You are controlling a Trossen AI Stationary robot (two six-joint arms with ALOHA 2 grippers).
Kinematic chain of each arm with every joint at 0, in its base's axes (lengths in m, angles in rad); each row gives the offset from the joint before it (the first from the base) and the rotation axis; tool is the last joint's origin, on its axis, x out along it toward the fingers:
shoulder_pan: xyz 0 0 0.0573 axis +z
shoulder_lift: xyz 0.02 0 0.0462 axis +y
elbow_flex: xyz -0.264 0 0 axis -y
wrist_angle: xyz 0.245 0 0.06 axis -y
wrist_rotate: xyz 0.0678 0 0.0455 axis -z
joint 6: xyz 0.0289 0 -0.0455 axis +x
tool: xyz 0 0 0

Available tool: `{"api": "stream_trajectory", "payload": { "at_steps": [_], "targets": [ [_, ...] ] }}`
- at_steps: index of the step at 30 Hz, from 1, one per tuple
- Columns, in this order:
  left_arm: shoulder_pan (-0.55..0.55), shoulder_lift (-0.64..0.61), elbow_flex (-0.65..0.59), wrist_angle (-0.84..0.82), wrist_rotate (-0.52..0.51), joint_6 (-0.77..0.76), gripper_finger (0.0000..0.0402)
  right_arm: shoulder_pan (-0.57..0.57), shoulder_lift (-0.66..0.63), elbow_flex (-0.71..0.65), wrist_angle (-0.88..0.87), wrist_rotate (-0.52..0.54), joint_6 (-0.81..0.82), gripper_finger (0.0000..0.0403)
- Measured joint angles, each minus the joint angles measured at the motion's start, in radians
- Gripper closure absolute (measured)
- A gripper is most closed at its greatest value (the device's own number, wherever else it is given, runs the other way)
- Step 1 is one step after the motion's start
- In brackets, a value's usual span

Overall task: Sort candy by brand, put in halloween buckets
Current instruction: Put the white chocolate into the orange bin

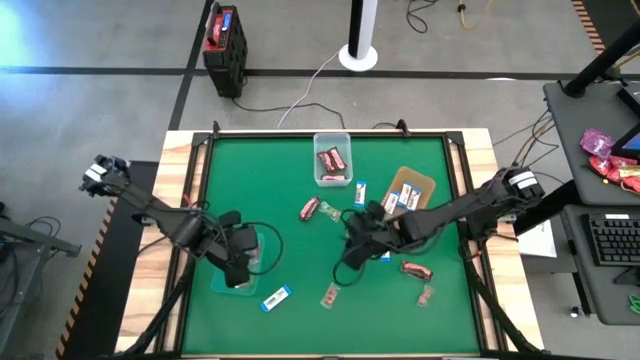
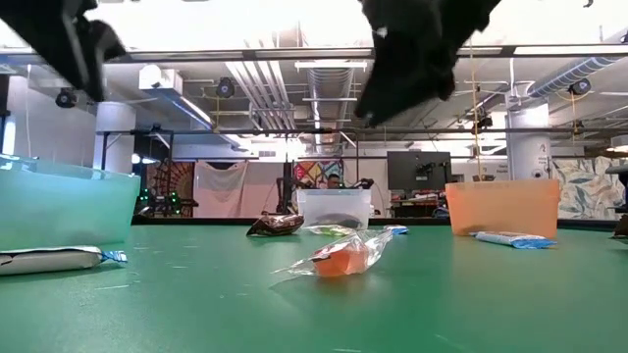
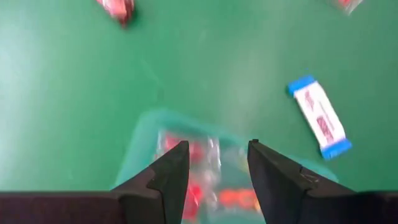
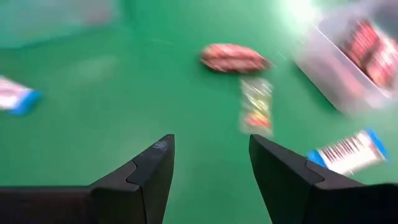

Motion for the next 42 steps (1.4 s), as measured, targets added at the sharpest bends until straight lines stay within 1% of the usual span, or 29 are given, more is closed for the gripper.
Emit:
{"api": "stream_trajectory", "payload": {
  "at_steps": [4, 9, 13, 16, 20, 22, 24, 27, 30, 32, 35, 42],
  "targets": [
    [-0.054, -0.011, 0.011, 0.065, -0.132, 0.072, 0.0259, 0.055, 0.010, -0.002, 0.207, -0.049, -0.185, 0.0202],
    [-0.154, -0.009, 0.003, 0.117, -0.274, 0.081, 0.0265, 0.115, 0.096, 0.010, 0.455, -0.081, -0.427, 0.0202],
    [-0.233, -0.004, 0.003, 0.145, -0.344, 0.048, 0.0269, 0.130, 0.194, 0.081, 0.504, -0.082, -0.491, 0.0202],
    [-0.276, -0.004, 0.003, 0.150, -0.387, 0.037, 0.0272, 0.132, 0.275, 0.155, 0.504, -0.078, -0.520, 0.0202],
    [-0.292, -0.004, 0.002, 0.149, -0.391, 0.034, 0.0272, 0.132, 0.389, 0.268, 0.505, -0.086, -0.548, 0.0202],
    [-0.291, -0.002, 0.002, 0.149, -0.392, 0.030, 0.0272, 0.128, 0.439, 0.322, 0.501, -0.124, -0.547, 0.0202],
    [-0.291, 0.001, 0.002, 0.149, -0.392, 0.030, 0.0272, 0.121, 0.483, 0.373, 0.505, -0.193, -0.542, 0.0202],
    [-0.291, 0.003, 0.002, 0.150, -0.392, 0.030, 0.0272, 0.112, 0.545, 0.443, 0.504, -0.236, -0.546, 0.0202],
    [-0.291, 0.004, 0.002, 0.151, -0.392, 0.029, 0.0272, 0.105, 0.597, 0.492, 0.497, -0.245, -0.560, 0.0202],
    [-0.291, 0.004, 0.002, 0.152, -0.392, 0.027, 0.0272, 0.096, 0.624, 0.513, 0.493, -0.284, -0.549, 0.0202],
    [-0.291, 0.005, 0.002, 0.153, -0.392, 0.027, 0.0272, 0.075, 0.659, 0.545, 0.496, -0.361, -0.481, 0.0202],
    [-0.291, 0.005, 0.002, 0.155, -0.392, 0.021, 0.0272, 0.057, 0.737, 0.604, 0.494, -0.393, -0.525, 0.0202]
  ]
}}
